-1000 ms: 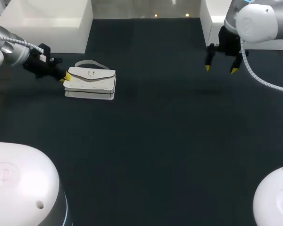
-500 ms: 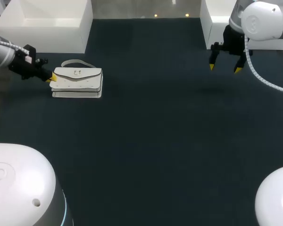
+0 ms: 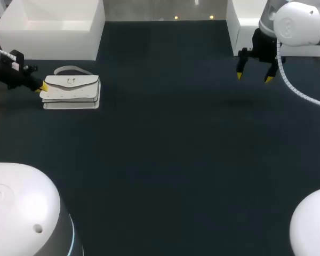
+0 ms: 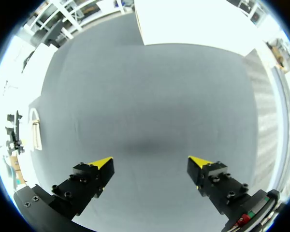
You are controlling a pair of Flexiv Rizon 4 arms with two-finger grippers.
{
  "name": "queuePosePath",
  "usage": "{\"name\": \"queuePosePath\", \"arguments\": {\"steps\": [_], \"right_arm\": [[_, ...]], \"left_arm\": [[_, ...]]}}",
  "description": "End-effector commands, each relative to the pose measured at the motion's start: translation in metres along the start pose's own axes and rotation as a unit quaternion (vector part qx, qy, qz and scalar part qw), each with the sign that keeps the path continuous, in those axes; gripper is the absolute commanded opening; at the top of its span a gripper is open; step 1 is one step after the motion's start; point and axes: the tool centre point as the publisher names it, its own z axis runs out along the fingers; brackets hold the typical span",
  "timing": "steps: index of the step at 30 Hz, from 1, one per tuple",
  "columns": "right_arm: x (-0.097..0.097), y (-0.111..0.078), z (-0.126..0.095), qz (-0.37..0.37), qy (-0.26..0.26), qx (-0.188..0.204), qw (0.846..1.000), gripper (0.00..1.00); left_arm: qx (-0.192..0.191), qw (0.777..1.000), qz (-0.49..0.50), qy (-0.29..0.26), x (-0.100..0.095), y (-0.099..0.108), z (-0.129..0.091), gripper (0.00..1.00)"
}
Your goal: Pick up the bag, open it, inspect its contents, close it, and place it on the opposite side
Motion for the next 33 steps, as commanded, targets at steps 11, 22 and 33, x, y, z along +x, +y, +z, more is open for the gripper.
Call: {"name": "queuePosePath", "arguments": {"steps": [11, 22, 33], "right_arm": [[0.000, 0.000, 0.000, 0.000, -0.001, 0.001, 1.000, 1.00], [0.000, 0.000, 0.000, 0.000, -0.001, 0.001, 1.000, 1.00], [0.000, 0.000, 0.000, 0.000, -0.001, 0.001, 1.000, 1.00]], "left_arm": [[-0.002, 1.000, -0.005, 0.007, -0.043, -0.019, -0.028, 0.00], [-0.005, 1.000, -0.002, 0.011, -0.069, -0.034, -0.042, 0.00], [-0.006, 1.000, -0.004, 0.012, -0.082, -0.047, -0.041, 0.00]]}}
